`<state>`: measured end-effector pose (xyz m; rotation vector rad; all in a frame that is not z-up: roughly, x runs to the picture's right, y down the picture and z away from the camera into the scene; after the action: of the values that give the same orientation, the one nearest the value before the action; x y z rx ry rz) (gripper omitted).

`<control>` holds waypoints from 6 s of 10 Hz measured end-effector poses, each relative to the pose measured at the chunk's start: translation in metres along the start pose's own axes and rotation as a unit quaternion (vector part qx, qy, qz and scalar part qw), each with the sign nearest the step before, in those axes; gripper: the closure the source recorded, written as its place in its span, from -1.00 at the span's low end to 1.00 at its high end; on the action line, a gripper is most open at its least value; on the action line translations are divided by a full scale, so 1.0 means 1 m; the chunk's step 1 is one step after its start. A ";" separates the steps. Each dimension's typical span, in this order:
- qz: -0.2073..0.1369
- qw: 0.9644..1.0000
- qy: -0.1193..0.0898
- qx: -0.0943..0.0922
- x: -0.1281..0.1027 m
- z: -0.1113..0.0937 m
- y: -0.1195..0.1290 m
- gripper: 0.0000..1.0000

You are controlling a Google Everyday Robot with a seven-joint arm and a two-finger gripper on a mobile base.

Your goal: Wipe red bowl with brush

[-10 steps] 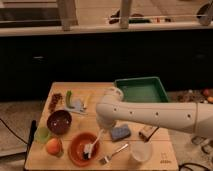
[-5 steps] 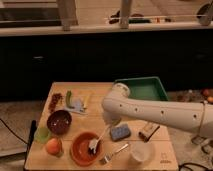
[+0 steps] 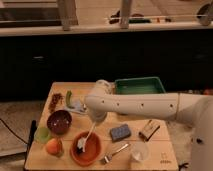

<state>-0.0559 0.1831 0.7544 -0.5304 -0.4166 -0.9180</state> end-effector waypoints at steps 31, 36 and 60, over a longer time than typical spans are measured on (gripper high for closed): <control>0.068 0.997 -0.002 -0.037 0.048 0.004 0.059 1.00; 0.001 1.000 -0.007 -0.026 0.005 0.003 0.011 1.00; 0.036 0.999 -0.021 -0.031 0.002 0.003 0.073 1.00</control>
<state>0.0054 0.2196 0.7392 -0.6193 -0.4047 -0.8536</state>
